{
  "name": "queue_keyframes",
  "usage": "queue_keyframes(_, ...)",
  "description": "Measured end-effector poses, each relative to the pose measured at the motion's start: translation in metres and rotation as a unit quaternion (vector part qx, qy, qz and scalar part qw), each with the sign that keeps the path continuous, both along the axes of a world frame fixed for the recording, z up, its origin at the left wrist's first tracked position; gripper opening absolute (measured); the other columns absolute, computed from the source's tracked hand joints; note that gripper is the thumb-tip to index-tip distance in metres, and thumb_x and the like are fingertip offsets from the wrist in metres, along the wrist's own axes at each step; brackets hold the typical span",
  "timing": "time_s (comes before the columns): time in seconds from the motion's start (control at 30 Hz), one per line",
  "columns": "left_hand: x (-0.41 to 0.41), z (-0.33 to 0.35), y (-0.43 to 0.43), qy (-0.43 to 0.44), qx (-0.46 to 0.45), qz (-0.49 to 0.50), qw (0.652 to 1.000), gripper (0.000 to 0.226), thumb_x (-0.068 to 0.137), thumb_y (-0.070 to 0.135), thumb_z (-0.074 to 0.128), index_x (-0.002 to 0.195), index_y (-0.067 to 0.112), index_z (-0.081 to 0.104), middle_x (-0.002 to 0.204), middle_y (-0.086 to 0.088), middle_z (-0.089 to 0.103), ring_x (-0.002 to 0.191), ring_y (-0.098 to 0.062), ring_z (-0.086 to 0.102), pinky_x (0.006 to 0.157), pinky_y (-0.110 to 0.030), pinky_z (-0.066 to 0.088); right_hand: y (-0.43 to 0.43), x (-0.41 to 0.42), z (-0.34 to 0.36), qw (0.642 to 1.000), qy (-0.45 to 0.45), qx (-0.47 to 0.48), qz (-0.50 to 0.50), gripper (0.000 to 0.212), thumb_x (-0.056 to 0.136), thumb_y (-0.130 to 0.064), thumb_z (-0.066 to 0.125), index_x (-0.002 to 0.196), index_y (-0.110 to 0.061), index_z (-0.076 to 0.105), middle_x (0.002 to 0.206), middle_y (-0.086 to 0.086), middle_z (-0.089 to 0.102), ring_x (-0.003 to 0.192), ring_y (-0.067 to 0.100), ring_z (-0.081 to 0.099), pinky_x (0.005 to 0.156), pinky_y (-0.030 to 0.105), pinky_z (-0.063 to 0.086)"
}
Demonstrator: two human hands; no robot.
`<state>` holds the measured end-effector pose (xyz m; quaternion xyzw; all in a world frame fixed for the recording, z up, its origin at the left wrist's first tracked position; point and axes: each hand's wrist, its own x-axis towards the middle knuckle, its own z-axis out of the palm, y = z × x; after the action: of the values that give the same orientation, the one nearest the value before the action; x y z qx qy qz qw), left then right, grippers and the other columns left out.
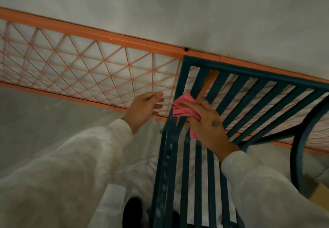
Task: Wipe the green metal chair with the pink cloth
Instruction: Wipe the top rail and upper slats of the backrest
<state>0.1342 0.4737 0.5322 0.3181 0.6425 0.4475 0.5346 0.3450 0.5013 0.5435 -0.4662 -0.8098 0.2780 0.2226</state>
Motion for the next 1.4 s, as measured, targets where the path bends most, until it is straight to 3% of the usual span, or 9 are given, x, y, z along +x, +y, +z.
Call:
queue_keyframes(0.17, 0.007, -0.014, 0.032, -0.019, -0.032, -0.045, 0.998, 0.042, 0.097, 0.053, 0.039, 0.116, 0.028, 0.066, 0.109, 0.011, 0.070, 0.101, -0.006, 0.065, 0.084, -0.029, 0.052, 0.031, -0.018, -0.007, 0.994, -0.052, 0.097, 0.010, 0.051, 0.088, 0.001, 0.061, 0.135, -0.019, 0.059, 0.119, 0.007, 0.053, 0.097, 0.016, 0.056, 0.091, 0.010, 0.039)
queue_keyframes(0.3, 0.020, -0.027, 0.040, -0.057, -0.071, -0.037, 0.995, 0.049, 0.093, 0.065, 0.032, 0.093, 0.032, 0.068, 0.097, 0.013, 0.073, 0.098, -0.007, 0.065, 0.085, -0.035, 0.051, 0.034, -0.023, -0.024, 0.992, -0.082, 0.097, 0.003, 0.048, 0.088, 0.000, 0.064, 0.132, -0.018, 0.061, 0.119, 0.010, 0.057, 0.096, 0.028, 0.062, 0.092, 0.024, 0.045)
queue_keyframes(0.43, 0.018, -0.034, 0.041, -0.111, -0.089, -0.031, 0.989, 0.067, 0.088, 0.074, 0.029, 0.104, 0.025, 0.071, 0.099, 0.009, 0.075, 0.094, -0.009, 0.070, 0.077, -0.030, 0.053, 0.012, -0.023, -0.043, 0.992, -0.108, 0.058, 0.024, 0.044, 0.089, -0.001, 0.063, 0.130, -0.018, 0.063, 0.115, 0.011, 0.061, 0.089, 0.031, 0.065, 0.084, 0.041, 0.058)
queue_keyframes(0.63, 0.014, -0.030, 0.041, -0.114, -0.092, -0.062, 0.987, 0.073, 0.089, 0.074, 0.027, 0.117, 0.021, 0.068, 0.107, 0.008, 0.073, 0.098, -0.009, 0.069, 0.081, -0.029, 0.050, 0.018, -0.021, -0.035, 0.985, -0.134, 0.092, 0.065, 0.039, 0.082, 0.002, 0.072, 0.118, -0.012, 0.071, 0.105, 0.012, 0.066, 0.079, 0.032, 0.066, 0.074, 0.041, 0.061)
queue_keyframes(0.77, 0.013, -0.030, 0.039, -0.093, -0.096, -0.067, 0.989, 0.072, 0.088, 0.075, 0.024, 0.121, 0.025, 0.063, 0.110, 0.011, 0.070, 0.102, -0.008, 0.065, 0.084, -0.031, 0.049, 0.033, -0.028, -0.031, 0.982, -0.126, 0.142, 0.019, 0.045, 0.081, 0.005, 0.071, 0.124, -0.010, 0.068, 0.106, 0.016, 0.064, 0.080, 0.035, 0.065, 0.075, 0.043, 0.061)
queue_keyframes(1.0, 0.010, -0.030, 0.036, -0.113, -0.105, -0.091, 0.984, 0.075, 0.084, 0.079, 0.026, 0.124, 0.028, 0.064, 0.120, 0.015, 0.066, 0.107, -0.007, 0.062, 0.082, -0.031, 0.047, -0.009, -0.015, -0.053, 0.978, -0.160, 0.019, 0.132, 0.045, 0.090, -0.001, 0.061, 0.127, -0.026, 0.064, 0.126, 0.004, 0.060, 0.097, 0.026, 0.066, 0.086, 0.038, 0.058)
queue_keyframes(1.13, 0.013, -0.029, 0.033, -0.100, -0.093, -0.095, 0.986, 0.072, 0.083, 0.081, 0.025, 0.123, 0.034, 0.061, 0.107, 0.024, 0.067, 0.098, 0.000, 0.064, 0.079, -0.027, 0.048, 0.022, -0.018, -0.041, 0.983, -0.150, 0.073, 0.073, 0.039, 0.087, -0.002, 0.066, 0.119, -0.025, 0.070, 0.110, 0.005, 0.063, 0.082, 0.025, 0.066, 0.077, 0.035, 0.060)
queue_keyframes(1.23, 0.015, -0.032, 0.030, -0.092, -0.089, -0.088, 0.988, 0.064, 0.085, 0.079, 0.024, 0.114, 0.038, 0.063, 0.097, 0.026, 0.068, 0.098, 0.002, 0.061, 0.084, -0.030, 0.047, 0.029, -0.024, -0.041, 0.988, -0.119, 0.092, 0.028, 0.041, 0.085, -0.004, 0.070, 0.123, -0.018, 0.068, 0.109, 0.010, 0.063, 0.083, 0.029, 0.066, 0.080, 0.034, 0.057)
queue_keyframes(1.4, 0.013, -0.033, 0.027, -0.123, -0.110, -0.096, 0.982, 0.074, 0.082, 0.081, 0.029, 0.127, 0.030, 0.059, 0.123, 0.016, 0.062, 0.112, -0.006, 0.058, 0.093, -0.035, 0.045, -0.016, -0.008, -0.063, 0.983, -0.131, -0.046, 0.118, 0.042, 0.090, -0.005, 0.062, 0.125, -0.029, 0.065, 0.120, 0.001, 0.061, 0.095, 0.020, 0.065, 0.088, 0.028, 0.055)
